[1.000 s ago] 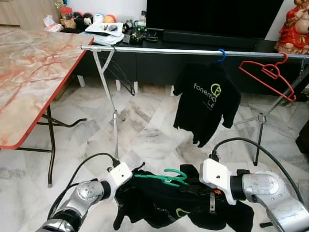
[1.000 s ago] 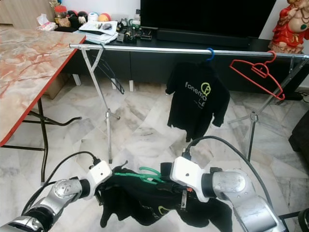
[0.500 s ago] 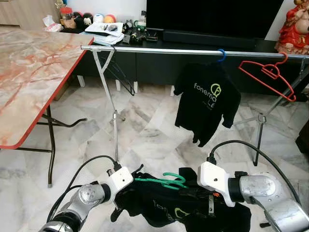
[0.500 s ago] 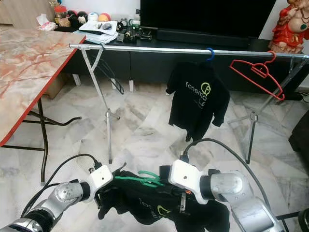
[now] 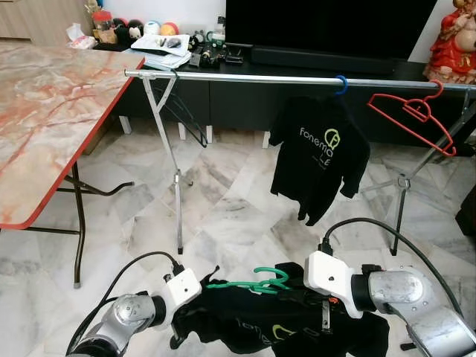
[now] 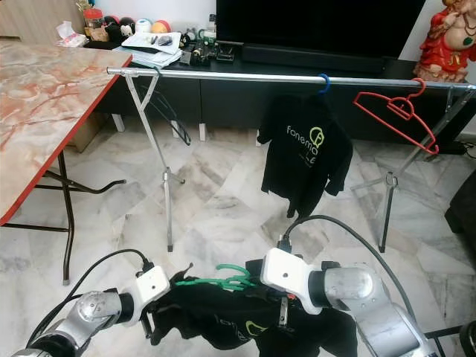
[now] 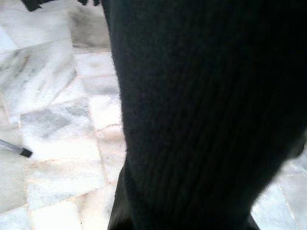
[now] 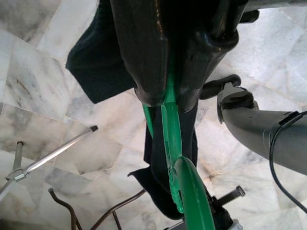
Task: Hang hanger
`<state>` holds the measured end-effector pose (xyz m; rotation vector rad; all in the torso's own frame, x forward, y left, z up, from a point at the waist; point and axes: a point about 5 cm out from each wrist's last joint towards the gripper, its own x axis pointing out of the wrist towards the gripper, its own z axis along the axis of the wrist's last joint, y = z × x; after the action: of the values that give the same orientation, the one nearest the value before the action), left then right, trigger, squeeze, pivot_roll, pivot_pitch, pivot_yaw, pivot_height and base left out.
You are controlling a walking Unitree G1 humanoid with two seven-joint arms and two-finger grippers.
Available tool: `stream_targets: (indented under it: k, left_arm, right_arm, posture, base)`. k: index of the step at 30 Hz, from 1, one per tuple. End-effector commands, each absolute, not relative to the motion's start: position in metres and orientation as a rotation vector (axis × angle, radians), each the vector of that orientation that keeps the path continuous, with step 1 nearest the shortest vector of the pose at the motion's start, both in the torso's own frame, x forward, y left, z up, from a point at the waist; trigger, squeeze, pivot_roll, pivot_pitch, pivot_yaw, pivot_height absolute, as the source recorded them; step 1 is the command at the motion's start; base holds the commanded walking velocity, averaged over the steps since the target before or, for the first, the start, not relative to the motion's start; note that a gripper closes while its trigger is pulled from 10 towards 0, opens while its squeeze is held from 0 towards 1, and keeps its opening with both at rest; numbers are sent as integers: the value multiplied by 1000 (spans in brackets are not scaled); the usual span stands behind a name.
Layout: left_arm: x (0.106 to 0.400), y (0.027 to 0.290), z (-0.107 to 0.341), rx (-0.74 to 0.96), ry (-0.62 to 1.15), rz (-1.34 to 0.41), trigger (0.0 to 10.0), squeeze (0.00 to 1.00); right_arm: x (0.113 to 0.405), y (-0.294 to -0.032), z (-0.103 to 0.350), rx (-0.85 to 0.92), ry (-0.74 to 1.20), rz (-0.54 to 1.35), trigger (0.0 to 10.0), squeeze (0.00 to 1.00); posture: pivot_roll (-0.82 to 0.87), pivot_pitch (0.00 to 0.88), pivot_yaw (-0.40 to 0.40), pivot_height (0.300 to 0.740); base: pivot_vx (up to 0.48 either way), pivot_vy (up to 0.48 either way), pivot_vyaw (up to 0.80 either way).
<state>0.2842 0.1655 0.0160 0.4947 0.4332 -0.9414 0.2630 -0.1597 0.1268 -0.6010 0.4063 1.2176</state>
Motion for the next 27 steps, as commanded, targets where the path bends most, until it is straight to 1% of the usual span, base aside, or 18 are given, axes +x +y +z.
stream_targets:
  k: [1,5,7,10,14,16,18,21,22,23,24,25,26,27]
  left_arm:
    - [285,184,18,503,462,-883,0,0]
    - [292,200,19,535,491,-726,0,0]
    - [292,211,17,569,538,-639,0,0]
    - [286,223,9,578,622,-572,0,0]
    - [280,231,2,566,683,-503,0,0]
    - [278,229,0,566,670,-523,0,0]
    - [278,220,1,545,631,-578,0,0]
    - [278,215,2,538,611,-611,0,0]
    - [277,207,4,526,571,-697,0,0]
    - [277,207,4,526,571,-697,0,0]
    - [274,200,5,489,552,-782,0,0]
    - [272,197,4,471,554,-811,0,0]
    - [272,196,5,472,552,-822,3333,0]
    - [272,195,5,479,545,-827,10000,0]
  right_arm:
    - [264,-170,123,-636,457,1190,10000,0]
    - [265,-174,118,-662,482,1173,10000,0]
    - [265,-179,116,-677,496,1153,10000,0]
    - [268,-188,114,-700,524,1098,10000,0]
    - [283,-203,112,-747,541,924,10000,0]
    - [292,-209,113,-747,536,820,10000,0]
    - [293,-209,113,-740,530,814,10000,0]
    - [293,-208,112,-736,528,820,10000,0]
    - [293,-208,111,-739,530,824,10000,0]
    - [293,-208,111,-739,530,824,10000,0]
    - [293,-207,110,-740,533,831,10000,0]
    - [292,-207,109,-739,532,838,10000,0]
    - [292,-206,108,-738,530,843,10000,0]
    - [292,-205,108,-737,528,847,10000,0]
  posture:
    - [-1,113,-31,740]
    - [-2,108,-29,740]
    - [-2,106,-28,740]
    - [-4,105,-27,740]
    - [-4,107,-29,740]
    - [-5,110,-30,740]
    - [-3,113,-31,740]
    - [-3,114,-31,740]
    - [-5,117,-33,740]
    - [-5,117,-33,740]
    - [-4,118,-34,740]
    - [-3,119,-33,740]
    - [-3,119,-33,740]
    - [-4,119,-33,740]
  base:
    - [0,0,0]
    - [0,0,0]
    - [0,0,0]
    - [0,0,0]
    - [0,0,0]
    - [0,0,0]
    - [0,0,0]
    - [0,0,0]
    - [0,0,0]
    - [0,0,0]
    - [0,0,0]
    - [0,0,0]
    - [0,0,0]
    - [0,0,0]
